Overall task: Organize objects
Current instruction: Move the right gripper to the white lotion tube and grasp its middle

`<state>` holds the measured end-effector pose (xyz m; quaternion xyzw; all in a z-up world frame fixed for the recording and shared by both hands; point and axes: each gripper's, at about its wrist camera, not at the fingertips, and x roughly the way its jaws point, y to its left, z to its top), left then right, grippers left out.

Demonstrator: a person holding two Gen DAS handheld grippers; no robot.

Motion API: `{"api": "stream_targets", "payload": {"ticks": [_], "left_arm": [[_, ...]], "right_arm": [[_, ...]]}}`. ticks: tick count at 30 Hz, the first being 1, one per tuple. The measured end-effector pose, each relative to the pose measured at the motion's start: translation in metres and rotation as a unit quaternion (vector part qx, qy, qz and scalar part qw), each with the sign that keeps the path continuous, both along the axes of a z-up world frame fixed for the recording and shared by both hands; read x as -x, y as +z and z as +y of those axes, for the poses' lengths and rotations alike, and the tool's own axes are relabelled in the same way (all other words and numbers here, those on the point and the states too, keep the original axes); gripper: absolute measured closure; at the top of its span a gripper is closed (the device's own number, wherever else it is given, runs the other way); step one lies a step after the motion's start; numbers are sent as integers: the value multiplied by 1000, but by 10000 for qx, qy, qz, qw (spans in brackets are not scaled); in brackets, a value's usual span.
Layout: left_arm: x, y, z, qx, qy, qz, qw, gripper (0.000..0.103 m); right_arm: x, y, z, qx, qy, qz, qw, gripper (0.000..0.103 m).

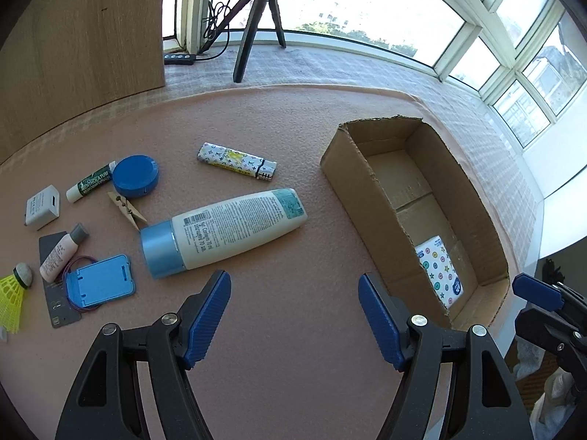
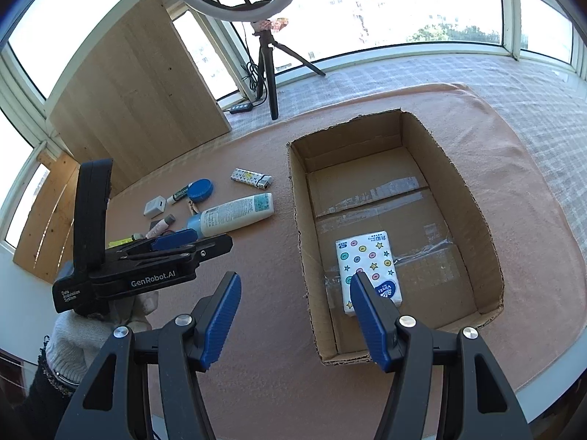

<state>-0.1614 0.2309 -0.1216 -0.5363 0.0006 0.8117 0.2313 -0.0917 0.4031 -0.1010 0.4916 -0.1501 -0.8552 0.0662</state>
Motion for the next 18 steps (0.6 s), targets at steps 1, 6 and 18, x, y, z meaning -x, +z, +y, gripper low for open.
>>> {"api": "stream_targets", "payload": {"ticks": [1,6,18], "left_arm": [[6,-2,-2,65,26,3,10000,28],[34,-5,-11,214,174,49,9996,28],[96,-28,-14,193,289,-427,9985,29]], "right_arm": [[-1,-1,-1,-4,-1,-13,10000,45],[-6,-5,0,-59,-23,-94,9999,45],[-20,-10,11,-45,-147,-214,9997,45]]}}
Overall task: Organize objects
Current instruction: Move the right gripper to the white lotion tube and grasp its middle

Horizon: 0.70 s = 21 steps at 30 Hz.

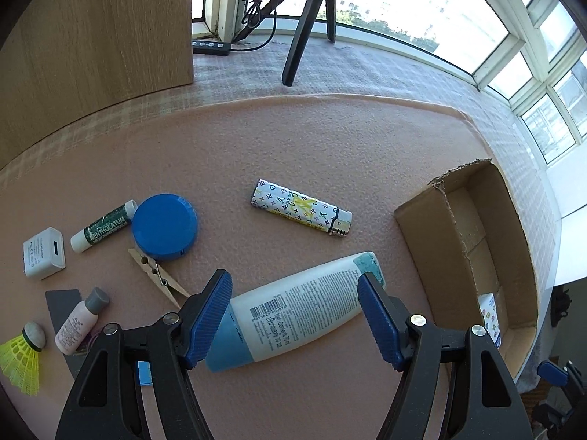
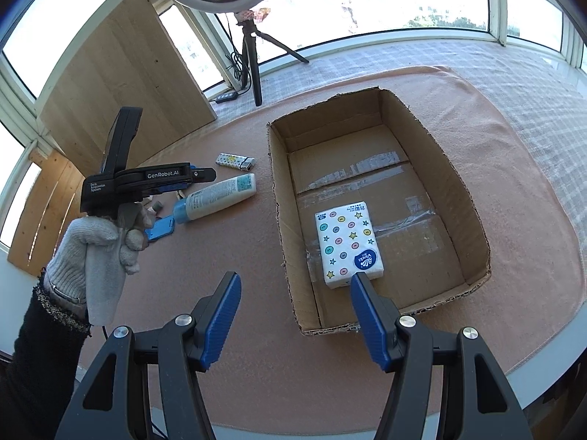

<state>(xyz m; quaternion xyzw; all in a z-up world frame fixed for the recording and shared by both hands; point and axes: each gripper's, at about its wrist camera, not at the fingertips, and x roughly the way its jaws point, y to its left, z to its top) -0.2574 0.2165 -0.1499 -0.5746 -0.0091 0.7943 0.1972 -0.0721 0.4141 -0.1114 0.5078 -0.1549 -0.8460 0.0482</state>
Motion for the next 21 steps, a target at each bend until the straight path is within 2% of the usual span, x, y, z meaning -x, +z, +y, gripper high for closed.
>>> {"api": "stream_targets", "payload": {"ticks": [4,9,12,16,21], "left_arm": [[4,-11,2,-4,-80,-192,9998,33],[1,-19,-1,-84,-178,-336,9992,46],[-7,-20,-1,-178,-295,-370,9987,50],[-23,-21,3,-131,-483,-370,9981,52],[-40,-29,-3,-392,-365,-522,9972,57]], "right_arm": [[-2,-2,1,6,-6,-32,10000,45],[-2,-4,-1,19,10,-59,10000,45],[0,-4,-4,25,37,-52,10000,45],[4,-5,-10,54,99,-64,9999,45],[5,-4,-20,70,212,-37,9997,45]]}}
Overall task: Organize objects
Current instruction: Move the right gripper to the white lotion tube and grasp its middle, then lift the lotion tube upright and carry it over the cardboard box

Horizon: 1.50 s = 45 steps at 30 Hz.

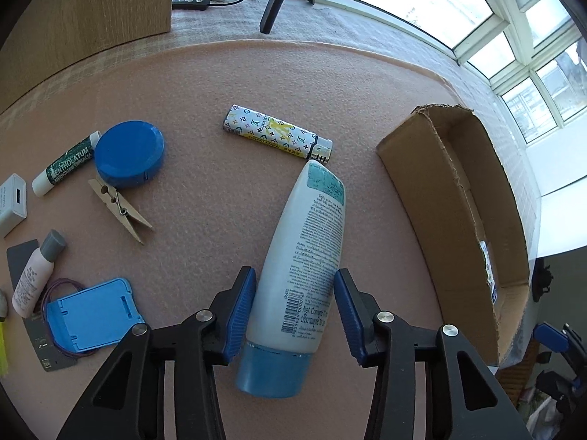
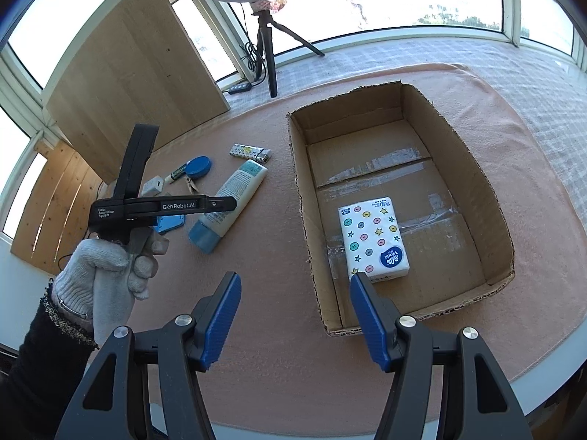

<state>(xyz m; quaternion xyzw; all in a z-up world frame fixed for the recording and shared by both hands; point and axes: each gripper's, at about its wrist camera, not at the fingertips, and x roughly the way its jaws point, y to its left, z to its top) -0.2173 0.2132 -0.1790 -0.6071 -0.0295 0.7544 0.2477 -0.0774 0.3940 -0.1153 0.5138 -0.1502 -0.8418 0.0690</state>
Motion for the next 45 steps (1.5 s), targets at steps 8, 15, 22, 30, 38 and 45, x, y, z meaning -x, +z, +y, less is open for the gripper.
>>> {"api": "stream_targets", "payload": {"ticks": [8,15,22,30,38,45], "left_arm": [[-46,-4,-10,-137,286,20,9995,62],[-95,-1,-18,-197,559,71,9982,63],[-129,3,-12,-19,357,171,9992,61],[-153,18,-22,301,-14,479,9984,36],[-156,16,-34,150,-32,376,9992,37],[-151,9,-29,59,-44,295,9995,42]], "right_arm": [[4,-3,-15,79,178,-22,9998,45],[10,-8,-36,177,398,-54,9990,45],[15,-20,-57,330,687,-146,9970,45],[23,-56,-75,712,772,-584,9928,45],[37,-80,-91,971,725,-858,9889,48],[46,-95,-106,1000,863,-1052,9856,58]]}}
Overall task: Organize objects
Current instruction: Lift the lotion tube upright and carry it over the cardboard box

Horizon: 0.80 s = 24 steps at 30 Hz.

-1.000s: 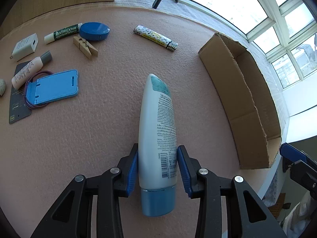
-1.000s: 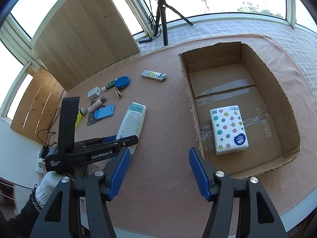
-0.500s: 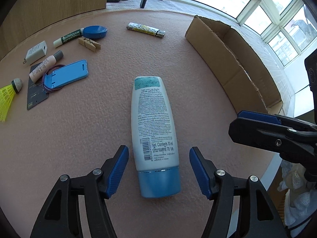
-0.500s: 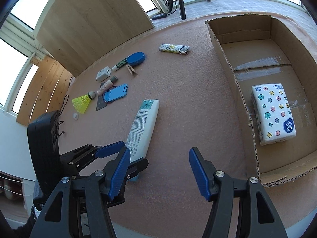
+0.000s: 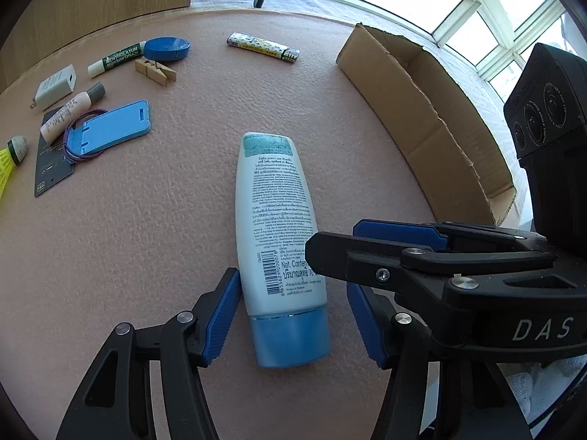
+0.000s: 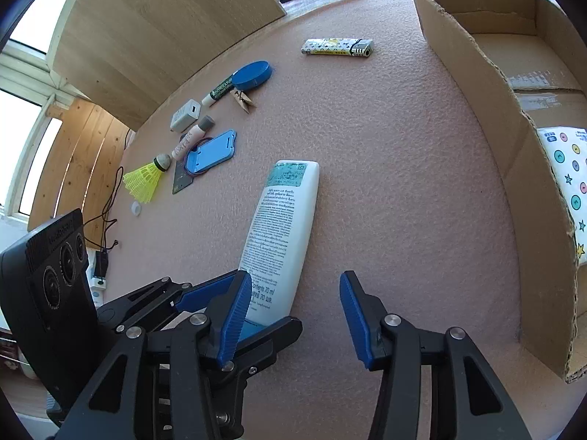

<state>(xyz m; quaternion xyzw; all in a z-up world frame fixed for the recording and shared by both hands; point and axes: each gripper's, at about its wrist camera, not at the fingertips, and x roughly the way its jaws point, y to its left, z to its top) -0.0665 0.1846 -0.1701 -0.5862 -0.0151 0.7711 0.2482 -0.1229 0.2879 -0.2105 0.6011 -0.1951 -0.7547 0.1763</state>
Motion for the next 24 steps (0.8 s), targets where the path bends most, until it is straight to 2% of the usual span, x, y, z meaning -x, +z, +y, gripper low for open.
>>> {"api": "stream_targets", "payload": {"ticks": [4,8,18,24], "left_arm": [[0,-2,-2,-30,23,-45,10000,45],[0,-3,-4,-70,63,-88,9999,53],[-2,-1,-5,-143,156,-128,9997,53],[-3,15,2,-216,159,-4,9996,53]], "right_arm": [[3,-6,-7,15,83,-79,9999,62],[5,-8,-12,89,157,-120,9998,65],[3,-1,-16,-72,260,-47,9996,69],[1,16,-8,-139,249,162,9995,71]]}}
